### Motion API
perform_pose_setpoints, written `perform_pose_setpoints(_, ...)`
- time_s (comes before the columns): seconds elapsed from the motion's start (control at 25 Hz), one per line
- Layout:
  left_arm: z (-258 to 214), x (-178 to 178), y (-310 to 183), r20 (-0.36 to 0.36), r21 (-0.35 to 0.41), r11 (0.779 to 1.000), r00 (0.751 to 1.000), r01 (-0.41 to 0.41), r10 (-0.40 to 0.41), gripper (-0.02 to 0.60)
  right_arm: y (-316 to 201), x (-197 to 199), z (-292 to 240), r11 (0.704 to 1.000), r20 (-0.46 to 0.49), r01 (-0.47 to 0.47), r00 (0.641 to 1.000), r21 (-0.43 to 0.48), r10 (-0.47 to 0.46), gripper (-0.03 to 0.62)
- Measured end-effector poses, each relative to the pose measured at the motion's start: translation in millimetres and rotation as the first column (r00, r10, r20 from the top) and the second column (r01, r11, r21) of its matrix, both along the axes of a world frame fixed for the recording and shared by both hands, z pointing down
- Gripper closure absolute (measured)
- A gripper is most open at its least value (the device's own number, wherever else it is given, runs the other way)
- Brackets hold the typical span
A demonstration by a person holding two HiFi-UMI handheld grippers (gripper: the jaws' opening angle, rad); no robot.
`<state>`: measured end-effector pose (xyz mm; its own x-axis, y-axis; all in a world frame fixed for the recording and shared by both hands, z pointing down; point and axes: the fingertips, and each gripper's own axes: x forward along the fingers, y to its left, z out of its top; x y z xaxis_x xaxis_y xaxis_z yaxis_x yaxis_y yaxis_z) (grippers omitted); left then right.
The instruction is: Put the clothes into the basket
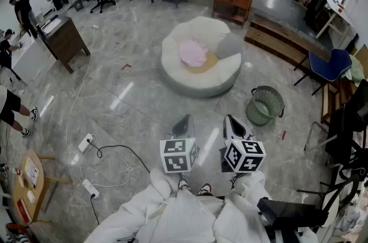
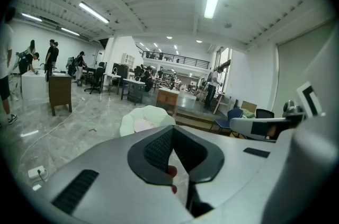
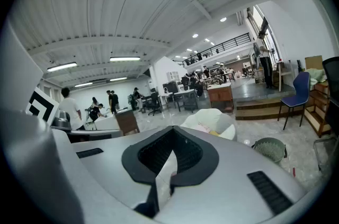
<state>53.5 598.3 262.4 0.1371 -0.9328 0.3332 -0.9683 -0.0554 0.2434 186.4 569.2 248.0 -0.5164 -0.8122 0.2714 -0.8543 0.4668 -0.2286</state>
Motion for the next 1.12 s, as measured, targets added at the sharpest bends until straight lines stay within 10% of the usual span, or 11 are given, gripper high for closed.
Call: perform_pose_setpoints(1.12,20.6,-73.9,-35.9,-0.006,-0.021,1.000,1.000,-0.014,0.014,0.580,-43.7,-74.2,16.4,0.999,0.074,-0.013,0.997,-0.052,0.017,0.571)
